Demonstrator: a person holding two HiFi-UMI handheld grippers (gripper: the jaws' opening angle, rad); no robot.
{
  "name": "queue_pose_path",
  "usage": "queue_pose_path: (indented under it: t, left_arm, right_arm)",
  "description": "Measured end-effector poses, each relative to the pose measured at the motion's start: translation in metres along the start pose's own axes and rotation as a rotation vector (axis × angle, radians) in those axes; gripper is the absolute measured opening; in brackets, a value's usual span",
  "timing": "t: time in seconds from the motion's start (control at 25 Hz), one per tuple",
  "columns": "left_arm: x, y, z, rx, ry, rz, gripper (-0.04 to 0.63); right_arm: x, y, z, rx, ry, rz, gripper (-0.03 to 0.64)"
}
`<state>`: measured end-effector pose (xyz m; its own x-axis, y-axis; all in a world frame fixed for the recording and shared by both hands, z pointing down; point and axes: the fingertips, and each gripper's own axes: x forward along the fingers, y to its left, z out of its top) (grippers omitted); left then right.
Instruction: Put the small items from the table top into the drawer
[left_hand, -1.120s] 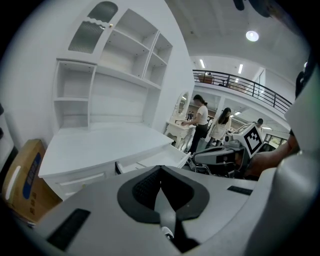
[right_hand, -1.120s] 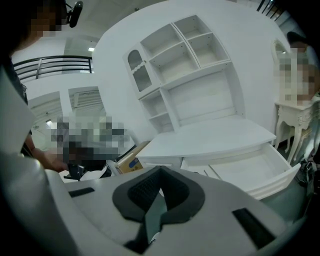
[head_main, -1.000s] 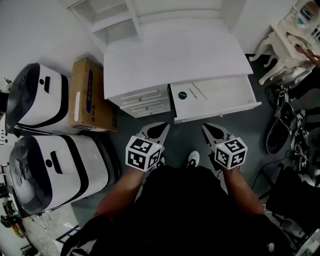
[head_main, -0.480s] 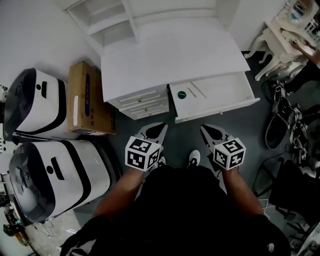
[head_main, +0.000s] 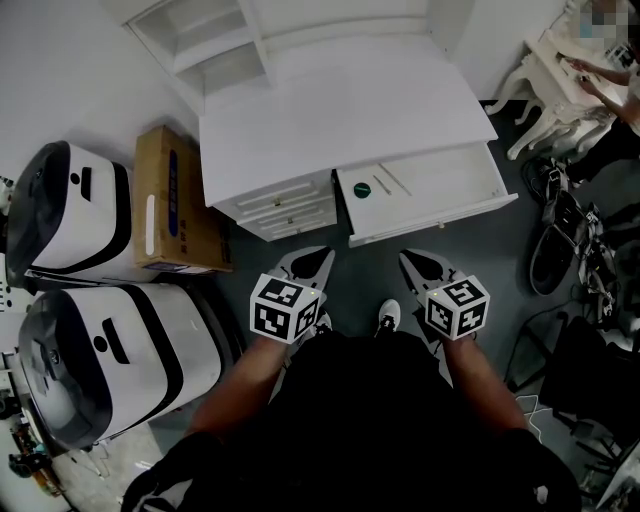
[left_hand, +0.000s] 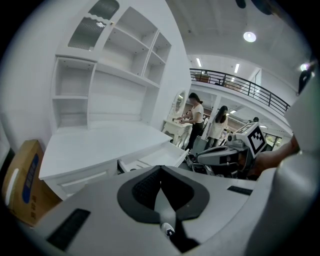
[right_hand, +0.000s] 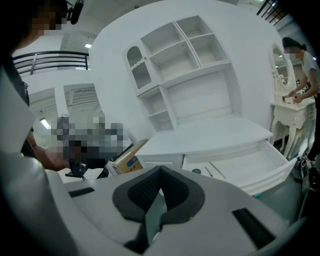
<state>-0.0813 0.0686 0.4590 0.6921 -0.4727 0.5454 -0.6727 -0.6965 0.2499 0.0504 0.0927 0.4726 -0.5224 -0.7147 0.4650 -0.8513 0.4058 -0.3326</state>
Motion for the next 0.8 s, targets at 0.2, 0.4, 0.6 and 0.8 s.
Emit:
queue_pose_path:
  t: [0.2, 0.4, 0.6, 0.8]
  left_arm:
    - [0.0016, -0.0010, 0.0002, -0.002, -0.003, -0.003, 0.005]
    - [0.0022, -0.0020, -0.0019, -0.007, 0.000, -0.003, 0.005]
    - [0.0023, -0.0009, -0.0030, -0.010, 0.000, -0.002, 0.003]
    - [0.0027, -0.0018, -0.0015, -0.008, -0.003, -0.002, 0.003]
  right_arm:
    - [-0.0003, -0.0008, 0.0006, -0.020, 0.003, -0.007, 0.026]
    - [-0.0009, -0.0029, 0.0013, -0.024, 0.002, -0.009, 0.026]
    - [-0.0008, -0.0028, -0.0005, -0.023, 0.005, -0.011, 0.026]
    - [-0.0007, -0.0030, -0.0004, -0.022, 0.004, -0.009, 0.026]
